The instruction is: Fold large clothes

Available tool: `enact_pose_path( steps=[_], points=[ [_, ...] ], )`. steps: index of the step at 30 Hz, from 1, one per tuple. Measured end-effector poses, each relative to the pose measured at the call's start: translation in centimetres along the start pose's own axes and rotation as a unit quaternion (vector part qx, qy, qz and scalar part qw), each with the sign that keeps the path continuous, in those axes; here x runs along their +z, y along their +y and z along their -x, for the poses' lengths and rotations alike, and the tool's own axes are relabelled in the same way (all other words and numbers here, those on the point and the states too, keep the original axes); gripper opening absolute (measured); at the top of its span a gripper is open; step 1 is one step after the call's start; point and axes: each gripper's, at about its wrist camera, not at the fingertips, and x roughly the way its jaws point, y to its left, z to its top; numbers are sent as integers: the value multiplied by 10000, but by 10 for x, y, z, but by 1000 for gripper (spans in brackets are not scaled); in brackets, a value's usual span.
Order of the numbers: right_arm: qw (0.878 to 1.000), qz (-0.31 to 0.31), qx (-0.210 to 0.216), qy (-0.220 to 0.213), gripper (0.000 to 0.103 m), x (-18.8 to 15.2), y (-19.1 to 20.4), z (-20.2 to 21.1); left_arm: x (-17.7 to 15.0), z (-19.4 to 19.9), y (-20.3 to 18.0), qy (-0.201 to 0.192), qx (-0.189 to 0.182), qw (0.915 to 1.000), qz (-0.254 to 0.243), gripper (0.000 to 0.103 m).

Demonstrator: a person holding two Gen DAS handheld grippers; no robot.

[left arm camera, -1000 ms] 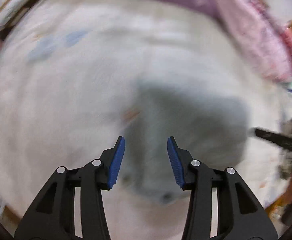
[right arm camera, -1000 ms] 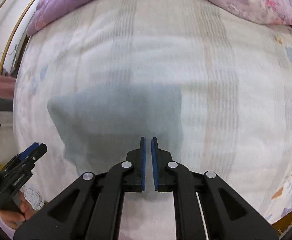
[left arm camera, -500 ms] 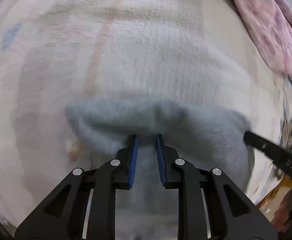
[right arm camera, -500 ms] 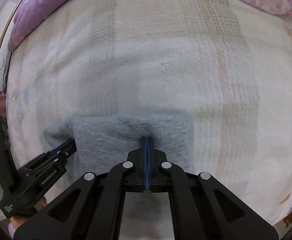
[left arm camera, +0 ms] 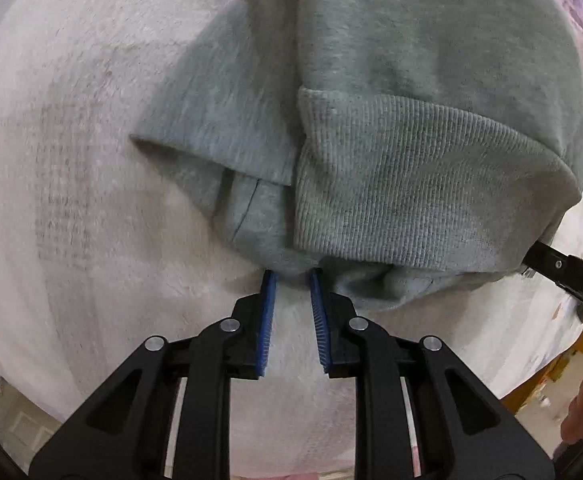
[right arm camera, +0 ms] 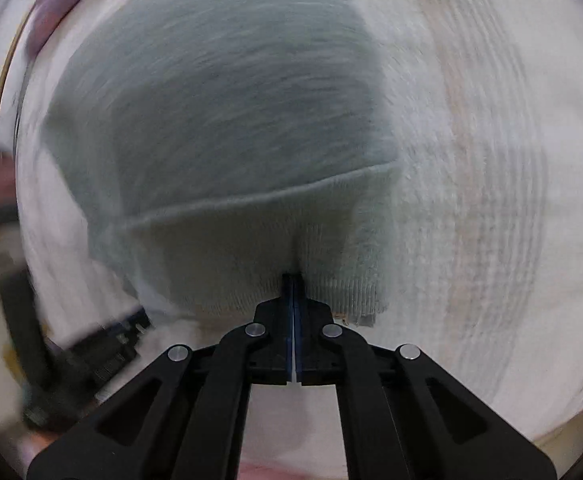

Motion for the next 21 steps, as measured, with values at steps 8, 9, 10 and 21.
enact_pose_path(
  steps=[8,9,10,21],
  points=[
    [9964,590,172,-592,87,-8,11,67,16,69,17,-813,-329,9961,-127,86],
    [9954,637,309,-648,88,-5,9,73,24,74,21,-880,-413,9952,-72,88],
    [9948,617,425,-684,89,-6,7,78,30,78,25,-937,-464,9945,-6,89],
    [9882,921,736,-981,91,39,-22,87,121,32,50,-808,-913,9923,-211,89]
  ],
)
